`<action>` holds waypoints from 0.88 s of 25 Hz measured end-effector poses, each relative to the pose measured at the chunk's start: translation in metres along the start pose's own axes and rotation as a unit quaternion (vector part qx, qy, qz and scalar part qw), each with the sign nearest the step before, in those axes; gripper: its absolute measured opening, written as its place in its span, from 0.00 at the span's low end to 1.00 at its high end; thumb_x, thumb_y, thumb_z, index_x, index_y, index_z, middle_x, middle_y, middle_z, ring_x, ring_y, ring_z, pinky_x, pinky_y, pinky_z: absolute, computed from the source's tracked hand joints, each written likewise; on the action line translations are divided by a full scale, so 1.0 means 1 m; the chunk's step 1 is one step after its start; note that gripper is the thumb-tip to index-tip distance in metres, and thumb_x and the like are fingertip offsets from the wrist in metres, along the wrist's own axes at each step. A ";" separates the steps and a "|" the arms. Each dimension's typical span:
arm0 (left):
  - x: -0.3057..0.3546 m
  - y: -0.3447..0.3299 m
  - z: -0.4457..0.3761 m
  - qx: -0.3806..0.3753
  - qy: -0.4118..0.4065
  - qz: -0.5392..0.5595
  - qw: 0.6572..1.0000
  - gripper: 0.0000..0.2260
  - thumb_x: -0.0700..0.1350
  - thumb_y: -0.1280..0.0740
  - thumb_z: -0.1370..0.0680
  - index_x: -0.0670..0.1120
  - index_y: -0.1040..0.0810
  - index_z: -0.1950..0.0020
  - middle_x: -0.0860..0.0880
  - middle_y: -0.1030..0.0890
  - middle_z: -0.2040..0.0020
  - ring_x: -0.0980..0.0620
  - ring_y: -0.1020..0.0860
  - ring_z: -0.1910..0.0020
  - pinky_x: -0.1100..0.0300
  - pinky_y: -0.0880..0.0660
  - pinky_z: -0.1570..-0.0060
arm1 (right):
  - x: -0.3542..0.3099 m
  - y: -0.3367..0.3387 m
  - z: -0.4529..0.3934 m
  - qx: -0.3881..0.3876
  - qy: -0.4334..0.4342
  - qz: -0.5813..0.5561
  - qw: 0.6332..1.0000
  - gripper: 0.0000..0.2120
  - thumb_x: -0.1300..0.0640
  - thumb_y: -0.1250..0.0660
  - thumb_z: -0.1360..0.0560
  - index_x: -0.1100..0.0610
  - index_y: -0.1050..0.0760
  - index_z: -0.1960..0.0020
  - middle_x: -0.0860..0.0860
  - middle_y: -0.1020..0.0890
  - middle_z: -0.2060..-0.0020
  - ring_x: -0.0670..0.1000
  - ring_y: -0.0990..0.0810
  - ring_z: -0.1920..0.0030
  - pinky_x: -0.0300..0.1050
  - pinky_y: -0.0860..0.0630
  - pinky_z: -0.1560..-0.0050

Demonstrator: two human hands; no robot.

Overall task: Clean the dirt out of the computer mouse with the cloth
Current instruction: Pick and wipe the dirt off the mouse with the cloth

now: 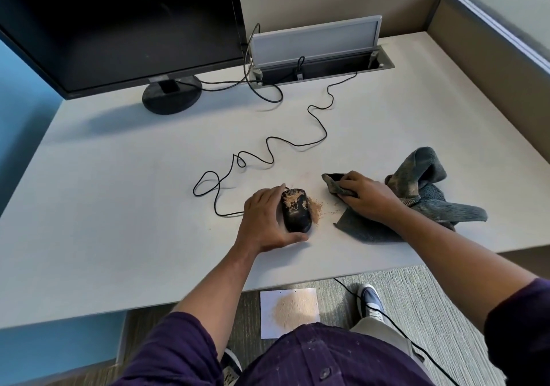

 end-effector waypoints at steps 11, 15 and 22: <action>0.008 -0.004 -0.004 0.009 -0.018 0.001 1.000 0.54 0.72 0.25 0.37 0.47 0.36 0.18 0.50 0.28 0.24 0.49 0.32 0.25 0.51 0.40 0.26 | -0.006 -0.009 -0.001 -0.024 -0.007 0.014 1.000 0.21 0.51 0.37 0.22 0.42 0.29 0.30 0.44 0.29 0.37 0.56 0.22 0.47 0.51 0.24 0.51; 0.010 -0.003 -0.005 0.014 -0.027 -0.003 1.000 0.53 0.71 0.25 0.37 0.47 0.35 0.18 0.50 0.27 0.25 0.49 0.31 0.25 0.53 0.41 0.26 | -0.008 -0.009 -0.001 -0.026 -0.010 0.017 0.999 0.21 0.51 0.38 0.21 0.42 0.29 0.29 0.44 0.29 0.38 0.57 0.21 0.48 0.51 0.24 0.52; 0.012 -0.003 -0.003 0.028 -0.040 -0.013 0.999 0.52 0.71 0.26 0.37 0.47 0.33 0.19 0.50 0.25 0.27 0.49 0.29 0.27 0.51 0.38 0.28 | -0.012 -0.010 -0.001 -0.033 -0.014 0.024 0.999 0.21 0.50 0.37 0.21 0.42 0.29 0.29 0.46 0.29 0.40 0.57 0.21 0.49 0.51 0.24 0.52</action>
Point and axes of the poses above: each hand's wrist, its own z-axis away from the middle knuckle, its own y-axis out of the back of the hand, x = y × z, the point moved 10 cm from there along -z, towards the middle knuckle
